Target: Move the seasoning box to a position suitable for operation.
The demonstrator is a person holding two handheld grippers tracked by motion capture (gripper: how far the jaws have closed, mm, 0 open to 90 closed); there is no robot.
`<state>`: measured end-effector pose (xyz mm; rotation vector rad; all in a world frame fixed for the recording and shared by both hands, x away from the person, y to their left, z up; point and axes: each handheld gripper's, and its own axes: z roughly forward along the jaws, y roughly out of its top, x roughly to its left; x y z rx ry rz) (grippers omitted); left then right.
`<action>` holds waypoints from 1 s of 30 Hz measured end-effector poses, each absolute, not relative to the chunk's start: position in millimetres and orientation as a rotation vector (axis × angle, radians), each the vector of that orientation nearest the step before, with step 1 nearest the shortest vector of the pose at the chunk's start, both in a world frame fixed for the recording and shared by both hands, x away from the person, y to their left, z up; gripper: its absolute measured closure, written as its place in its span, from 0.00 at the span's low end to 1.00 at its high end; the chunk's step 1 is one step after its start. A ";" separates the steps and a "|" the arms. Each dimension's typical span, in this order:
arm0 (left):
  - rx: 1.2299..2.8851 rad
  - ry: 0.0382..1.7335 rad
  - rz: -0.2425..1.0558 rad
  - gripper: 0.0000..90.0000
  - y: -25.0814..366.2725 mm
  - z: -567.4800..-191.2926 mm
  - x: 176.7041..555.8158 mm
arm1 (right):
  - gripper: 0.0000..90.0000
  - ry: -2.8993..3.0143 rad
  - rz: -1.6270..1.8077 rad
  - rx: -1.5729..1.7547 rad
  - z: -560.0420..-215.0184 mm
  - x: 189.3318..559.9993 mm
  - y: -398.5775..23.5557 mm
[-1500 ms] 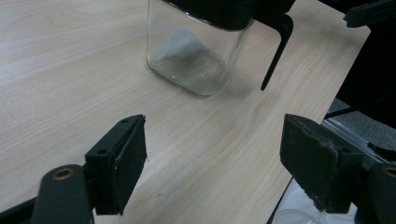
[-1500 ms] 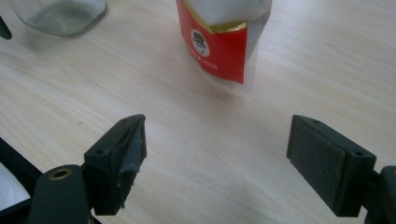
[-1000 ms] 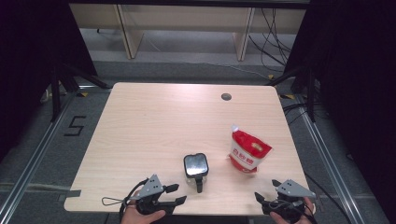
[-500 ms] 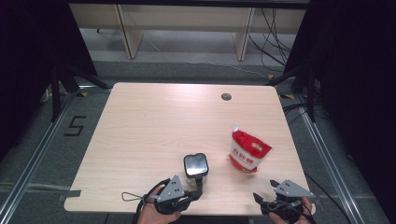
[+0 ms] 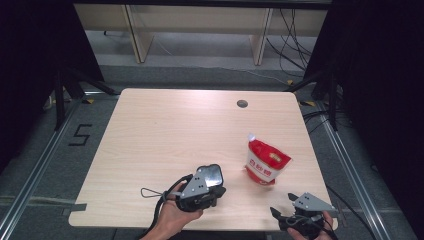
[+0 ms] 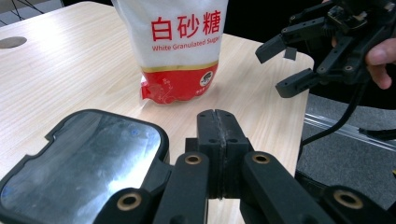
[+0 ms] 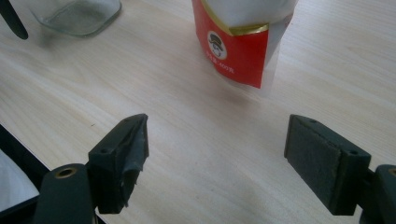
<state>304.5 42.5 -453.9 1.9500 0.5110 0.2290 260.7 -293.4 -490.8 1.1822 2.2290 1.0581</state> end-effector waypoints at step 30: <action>2.057 0.505 0.331 0.99 79.7 -458.4 302.7 | 0.26 2.226 1.053 1.187 -491.0 260.1 -294.7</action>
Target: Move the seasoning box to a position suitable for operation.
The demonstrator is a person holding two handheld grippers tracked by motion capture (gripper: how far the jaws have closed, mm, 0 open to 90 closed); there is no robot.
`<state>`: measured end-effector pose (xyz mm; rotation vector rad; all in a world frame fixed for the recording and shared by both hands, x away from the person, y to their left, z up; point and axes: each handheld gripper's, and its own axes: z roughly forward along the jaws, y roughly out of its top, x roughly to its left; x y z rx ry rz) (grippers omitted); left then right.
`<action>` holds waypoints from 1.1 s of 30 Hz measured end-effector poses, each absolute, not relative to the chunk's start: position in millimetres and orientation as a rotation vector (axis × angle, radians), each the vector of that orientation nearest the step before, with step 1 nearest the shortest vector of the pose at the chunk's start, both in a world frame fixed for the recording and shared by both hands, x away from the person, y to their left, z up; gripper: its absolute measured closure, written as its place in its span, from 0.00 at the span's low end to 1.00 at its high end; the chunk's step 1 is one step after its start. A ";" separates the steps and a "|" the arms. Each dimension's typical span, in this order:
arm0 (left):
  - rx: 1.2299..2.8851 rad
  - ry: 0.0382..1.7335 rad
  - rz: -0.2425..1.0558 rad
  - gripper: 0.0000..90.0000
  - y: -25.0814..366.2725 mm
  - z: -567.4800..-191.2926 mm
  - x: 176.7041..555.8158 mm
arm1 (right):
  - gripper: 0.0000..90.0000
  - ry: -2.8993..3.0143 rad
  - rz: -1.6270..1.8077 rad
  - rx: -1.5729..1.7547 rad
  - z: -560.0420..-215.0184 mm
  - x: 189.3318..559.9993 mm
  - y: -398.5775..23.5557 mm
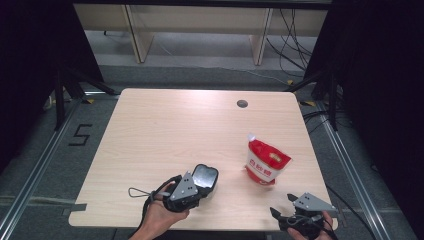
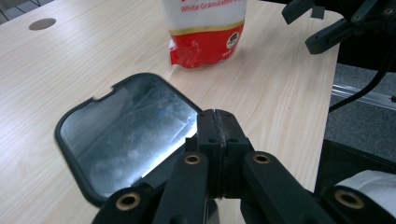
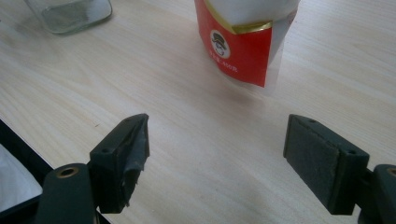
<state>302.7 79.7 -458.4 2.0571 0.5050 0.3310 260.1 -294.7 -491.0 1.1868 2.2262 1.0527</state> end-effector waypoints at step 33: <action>1.994 0.772 0.354 0.55 107.3 -494.0 287.6 | 0.26 2.253 1.033 1.180 -491.5 260.3 -293.6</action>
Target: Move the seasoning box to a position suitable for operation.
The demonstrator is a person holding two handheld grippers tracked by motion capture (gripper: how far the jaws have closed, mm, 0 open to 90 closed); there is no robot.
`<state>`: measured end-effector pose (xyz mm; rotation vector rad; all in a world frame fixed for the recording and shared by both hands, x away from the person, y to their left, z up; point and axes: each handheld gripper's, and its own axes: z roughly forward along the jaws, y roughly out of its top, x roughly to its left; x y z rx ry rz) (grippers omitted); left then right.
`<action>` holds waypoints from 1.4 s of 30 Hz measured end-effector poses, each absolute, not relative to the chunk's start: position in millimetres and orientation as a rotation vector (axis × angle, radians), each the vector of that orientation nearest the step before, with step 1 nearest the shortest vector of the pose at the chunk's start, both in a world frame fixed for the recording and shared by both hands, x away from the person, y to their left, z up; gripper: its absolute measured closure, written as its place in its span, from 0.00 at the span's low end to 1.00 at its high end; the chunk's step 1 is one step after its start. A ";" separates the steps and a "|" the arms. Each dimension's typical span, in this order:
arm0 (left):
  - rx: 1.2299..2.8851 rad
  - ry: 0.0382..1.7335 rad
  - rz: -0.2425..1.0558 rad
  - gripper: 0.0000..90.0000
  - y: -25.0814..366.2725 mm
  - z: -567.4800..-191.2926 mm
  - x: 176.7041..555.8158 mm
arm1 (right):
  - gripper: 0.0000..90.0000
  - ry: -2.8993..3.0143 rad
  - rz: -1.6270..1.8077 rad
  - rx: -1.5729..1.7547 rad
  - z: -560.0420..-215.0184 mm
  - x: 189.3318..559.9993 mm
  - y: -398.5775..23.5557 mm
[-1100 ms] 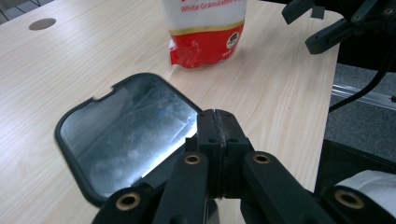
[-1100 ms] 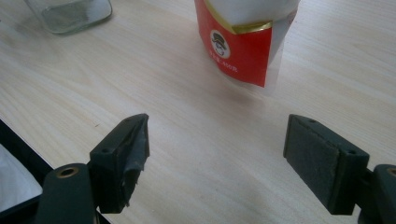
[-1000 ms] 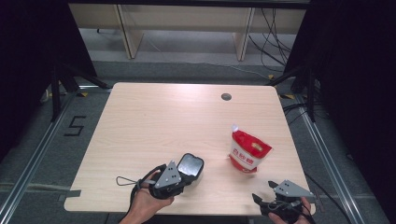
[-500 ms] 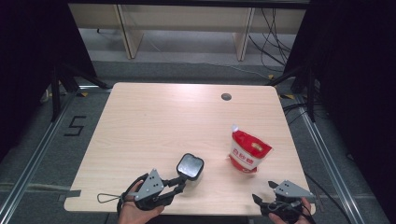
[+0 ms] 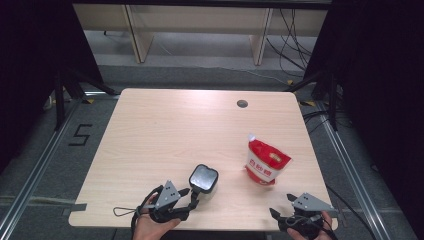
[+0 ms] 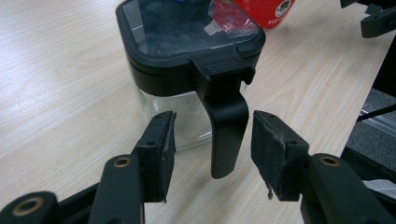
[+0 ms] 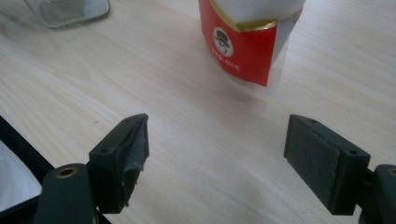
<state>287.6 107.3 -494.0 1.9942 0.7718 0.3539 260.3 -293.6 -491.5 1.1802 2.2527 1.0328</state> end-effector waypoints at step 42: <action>2.005 0.757 0.438 0.81 130.6 -500.8 321.4 | 0.26 2.245 1.032 1.234 -491.2 257.9 -291.5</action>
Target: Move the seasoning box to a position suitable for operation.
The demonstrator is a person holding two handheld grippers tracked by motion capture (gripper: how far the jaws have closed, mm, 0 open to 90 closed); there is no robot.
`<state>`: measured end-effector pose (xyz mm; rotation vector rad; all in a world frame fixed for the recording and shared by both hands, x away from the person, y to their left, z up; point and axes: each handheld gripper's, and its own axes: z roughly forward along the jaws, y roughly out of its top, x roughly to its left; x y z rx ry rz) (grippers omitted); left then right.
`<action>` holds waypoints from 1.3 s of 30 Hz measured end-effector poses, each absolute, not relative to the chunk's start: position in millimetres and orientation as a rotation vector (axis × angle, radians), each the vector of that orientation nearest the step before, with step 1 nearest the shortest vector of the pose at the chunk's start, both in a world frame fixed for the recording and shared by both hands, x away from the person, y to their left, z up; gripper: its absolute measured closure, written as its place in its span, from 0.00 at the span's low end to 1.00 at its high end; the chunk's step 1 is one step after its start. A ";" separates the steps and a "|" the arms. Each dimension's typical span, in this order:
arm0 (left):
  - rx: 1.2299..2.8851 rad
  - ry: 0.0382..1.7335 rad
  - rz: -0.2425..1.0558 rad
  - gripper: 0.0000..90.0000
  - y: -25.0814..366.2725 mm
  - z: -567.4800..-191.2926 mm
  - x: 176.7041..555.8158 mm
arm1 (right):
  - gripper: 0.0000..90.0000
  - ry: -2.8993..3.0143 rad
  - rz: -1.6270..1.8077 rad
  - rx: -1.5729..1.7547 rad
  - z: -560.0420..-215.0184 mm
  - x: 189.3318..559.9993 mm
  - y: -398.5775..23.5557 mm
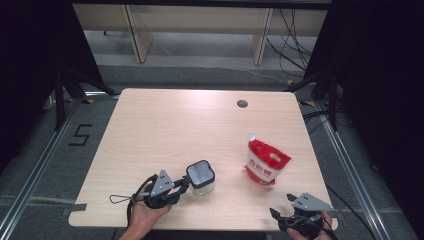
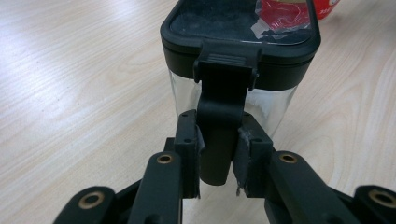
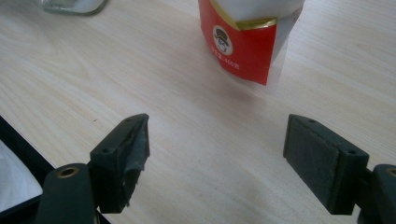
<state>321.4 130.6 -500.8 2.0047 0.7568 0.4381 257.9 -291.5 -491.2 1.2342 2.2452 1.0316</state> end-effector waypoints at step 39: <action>2.038 0.375 0.215 0.81 118.4 -505.0 319.5 | 0.26 2.268 1.056 1.153 -492.2 262.1 -294.0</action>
